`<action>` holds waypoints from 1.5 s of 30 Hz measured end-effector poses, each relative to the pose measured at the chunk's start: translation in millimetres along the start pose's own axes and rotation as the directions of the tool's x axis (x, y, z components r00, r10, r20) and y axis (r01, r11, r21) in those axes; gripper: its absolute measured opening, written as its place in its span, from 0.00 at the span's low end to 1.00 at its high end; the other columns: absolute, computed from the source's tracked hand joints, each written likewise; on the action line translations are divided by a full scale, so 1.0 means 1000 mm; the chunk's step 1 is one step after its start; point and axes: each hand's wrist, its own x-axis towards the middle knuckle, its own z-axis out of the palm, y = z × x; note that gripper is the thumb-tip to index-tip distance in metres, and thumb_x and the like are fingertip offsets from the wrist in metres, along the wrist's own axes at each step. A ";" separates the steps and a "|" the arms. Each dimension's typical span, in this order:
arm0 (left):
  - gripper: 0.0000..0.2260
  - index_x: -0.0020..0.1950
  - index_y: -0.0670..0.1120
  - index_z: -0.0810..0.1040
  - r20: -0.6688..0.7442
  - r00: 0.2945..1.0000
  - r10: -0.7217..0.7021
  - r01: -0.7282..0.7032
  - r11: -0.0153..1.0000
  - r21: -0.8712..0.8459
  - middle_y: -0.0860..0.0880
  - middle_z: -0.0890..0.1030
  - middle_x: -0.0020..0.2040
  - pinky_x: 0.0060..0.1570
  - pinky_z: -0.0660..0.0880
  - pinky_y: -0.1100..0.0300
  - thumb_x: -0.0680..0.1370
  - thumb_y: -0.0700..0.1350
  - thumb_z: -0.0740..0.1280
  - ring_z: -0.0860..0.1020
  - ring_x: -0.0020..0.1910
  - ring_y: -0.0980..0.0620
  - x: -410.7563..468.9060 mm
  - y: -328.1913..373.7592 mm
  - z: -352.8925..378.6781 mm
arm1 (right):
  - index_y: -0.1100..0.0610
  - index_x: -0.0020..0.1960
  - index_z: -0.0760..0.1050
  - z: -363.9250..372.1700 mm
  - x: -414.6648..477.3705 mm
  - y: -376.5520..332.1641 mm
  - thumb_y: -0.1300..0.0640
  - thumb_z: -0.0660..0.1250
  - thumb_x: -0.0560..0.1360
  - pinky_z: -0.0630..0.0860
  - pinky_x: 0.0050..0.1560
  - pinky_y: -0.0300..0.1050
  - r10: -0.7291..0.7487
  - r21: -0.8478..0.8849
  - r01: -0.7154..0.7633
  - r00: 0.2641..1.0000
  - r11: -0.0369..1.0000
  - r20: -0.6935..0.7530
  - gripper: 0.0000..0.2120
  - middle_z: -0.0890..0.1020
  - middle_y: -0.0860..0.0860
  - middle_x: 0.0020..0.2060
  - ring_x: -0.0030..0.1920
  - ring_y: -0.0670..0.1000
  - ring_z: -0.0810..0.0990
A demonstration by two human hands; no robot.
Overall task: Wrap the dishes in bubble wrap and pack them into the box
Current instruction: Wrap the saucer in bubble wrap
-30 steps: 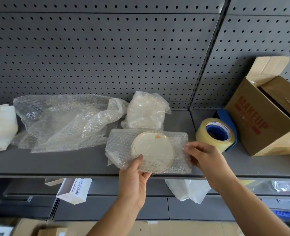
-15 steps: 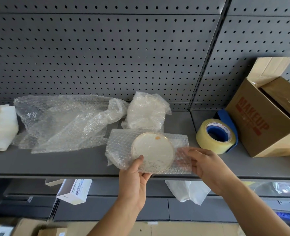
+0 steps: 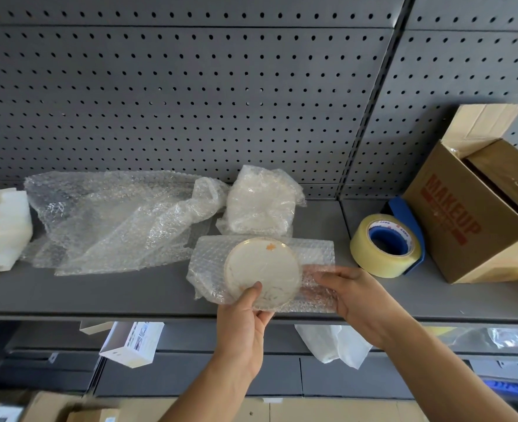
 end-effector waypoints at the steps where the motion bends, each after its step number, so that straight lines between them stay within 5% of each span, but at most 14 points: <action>1: 0.17 0.64 0.46 0.78 0.000 1.000 0.000 0.000 1.000 0.008 0.47 0.86 0.57 0.54 0.79 0.51 0.79 0.31 0.65 0.84 0.57 0.49 0.001 0.000 0.000 | 0.64 0.57 0.83 0.001 0.000 0.000 0.65 0.62 0.82 0.74 0.68 0.58 -0.001 0.017 0.001 1.000 1.000 -0.002 0.11 0.86 0.59 0.54 0.57 0.58 0.85; 4: 0.17 0.65 0.46 0.78 -0.010 1.000 -0.002 0.003 0.999 0.034 0.47 0.86 0.59 0.60 0.78 0.47 0.79 0.31 0.66 0.83 0.58 0.48 0.001 -0.002 -0.001 | 0.59 0.58 0.82 -0.001 -0.001 0.002 0.64 0.67 0.80 0.80 0.60 0.55 -0.098 -0.179 0.067 0.980 0.982 -0.174 0.08 0.87 0.53 0.50 0.52 0.55 0.86; 6: 0.18 0.66 0.47 0.78 -0.014 1.000 0.005 -0.004 0.999 0.049 0.48 0.85 0.60 0.62 0.77 0.47 0.79 0.32 0.67 0.83 0.59 0.49 0.001 -0.002 -0.001 | 0.55 0.60 0.76 -0.004 0.000 0.005 0.63 0.70 0.78 0.80 0.55 0.50 -0.344 -0.514 0.127 0.870 0.848 -0.353 0.13 0.83 0.50 0.54 0.52 0.50 0.83; 9: 0.18 0.68 0.48 0.77 0.005 1.000 0.017 -0.018 0.996 0.084 0.49 0.85 0.61 0.63 0.76 0.47 0.80 0.34 0.68 0.84 0.58 0.51 0.002 -0.003 -0.001 | 0.55 0.68 0.72 0.008 0.001 0.006 0.64 0.68 0.76 0.69 0.66 0.40 -0.759 -0.859 0.316 0.640 0.403 -0.121 0.22 0.74 0.49 0.64 0.65 0.47 0.72; 11: 0.18 0.69 0.47 0.76 0.027 1.000 0.014 -0.017 0.994 0.111 0.48 0.84 0.62 0.66 0.75 0.45 0.80 0.36 0.67 0.83 0.60 0.50 0.002 -0.003 -0.002 | 0.55 0.73 0.70 0.023 0.008 0.009 0.62 0.66 0.78 0.62 0.72 0.37 -0.727 -0.871 0.402 0.682 0.283 0.079 0.24 0.71 0.48 0.70 0.72 0.47 0.67; 17: 0.14 0.68 0.44 0.78 0.160 0.987 -0.006 -0.031 0.974 0.226 0.43 0.84 0.61 0.64 0.76 0.49 0.83 0.42 0.63 0.82 0.62 0.46 -0.001 0.010 -0.005 | 0.47 0.77 0.66 0.038 0.041 0.048 0.51 0.50 0.79 0.60 0.77 0.59 -0.498 -0.895 0.411 0.821 0.174 0.280 0.27 0.65 0.51 0.78 0.80 0.56 0.59; 23: 0.09 0.63 0.53 0.80 0.211 0.966 0.150 -0.247 0.780 0.575 0.56 0.86 0.54 0.60 0.77 0.57 0.83 0.47 0.66 0.83 0.57 0.58 0.012 0.035 -0.014 | 0.45 0.78 0.65 0.039 0.045 0.052 0.48 0.47 0.79 0.53 0.80 0.56 -0.478 -0.920 0.373 0.834 0.122 0.275 0.28 0.62 0.50 0.80 0.81 0.54 0.54; 27: 0.16 0.66 0.49 0.79 0.225 0.955 0.192 -0.284 0.807 0.518 0.48 0.86 0.57 0.63 0.77 0.47 0.78 0.40 0.69 0.83 0.60 0.48 0.022 0.041 -0.020 | 0.44 0.78 0.65 0.040 0.045 0.053 0.46 0.47 0.79 0.50 0.81 0.54 -0.470 -0.923 0.364 0.840 0.120 0.270 0.28 0.61 0.49 0.80 0.81 0.53 0.54; 31: 0.26 0.68 0.51 0.76 0.295 0.924 0.244 -0.374 0.737 0.563 0.50 0.86 0.53 0.49 0.79 0.64 0.77 0.26 0.61 0.84 0.54 0.53 0.020 0.034 -0.021 | 0.45 0.76 0.68 0.039 0.045 0.052 0.47 0.51 0.79 0.55 0.80 0.55 -0.482 -0.918 0.381 0.829 0.114 0.284 0.26 0.64 0.50 0.79 0.80 0.54 0.58; 33: 0.28 0.72 0.50 0.73 0.361 0.896 0.259 -0.439 0.639 0.632 0.51 0.85 0.58 0.54 0.78 0.63 0.77 0.27 0.59 0.82 0.57 0.54 0.020 0.034 -0.023 | 0.46 0.75 0.70 0.038 0.044 0.052 0.48 0.52 0.78 0.57 0.79 0.56 -0.487 -0.912 0.393 0.823 0.115 0.293 0.26 0.66 0.50 0.78 0.80 0.55 0.60; 37: 0.32 0.81 0.50 0.60 0.523 0.813 0.255 -0.581 0.320 0.748 0.57 0.63 0.79 0.79 0.56 0.61 0.79 0.31 0.61 0.58 0.77 0.67 0.021 0.033 -0.030 | 0.46 0.73 0.72 0.034 0.045 0.050 0.48 0.52 0.78 0.57 0.79 0.54 -0.474 -0.908 0.407 0.821 0.099 0.317 0.26 0.67 0.49 0.77 0.79 0.52 0.60; 40: 0.23 0.75 0.45 0.67 0.619 0.725 0.301 -0.676 0.139 0.724 0.57 0.61 0.76 0.73 0.57 0.72 0.81 0.45 0.68 0.58 0.75 0.71 0.029 0.034 -0.034 | 0.47 0.70 0.75 0.033 0.048 0.052 0.50 0.55 0.78 0.62 0.77 0.56 -0.496 -0.897 0.435 0.797 0.076 0.345 0.23 0.71 0.50 0.75 0.78 0.53 0.64; 43: 0.34 0.73 0.44 0.68 0.623 0.735 0.267 -0.662 0.087 0.744 0.58 0.57 0.77 0.68 0.60 0.75 0.77 0.67 0.63 0.58 0.74 0.71 0.033 0.038 -0.034 | 0.48 0.65 0.78 0.032 0.049 0.053 0.52 0.55 0.77 0.63 0.76 0.56 -0.518 -0.887 0.456 0.777 0.069 0.359 0.20 0.73 0.51 0.73 0.77 0.54 0.66; 45: 0.36 0.74 0.45 0.67 0.625 0.750 0.216 -0.645 0.031 0.764 0.64 0.47 0.79 0.63 0.63 0.74 0.77 0.71 0.57 0.59 0.71 0.75 0.031 0.040 -0.030 | 0.50 0.58 0.79 0.031 0.051 0.053 0.53 0.55 0.77 0.64 0.76 0.56 -0.526 -0.881 0.470 0.763 0.053 0.375 0.17 0.74 0.51 0.73 0.77 0.54 0.66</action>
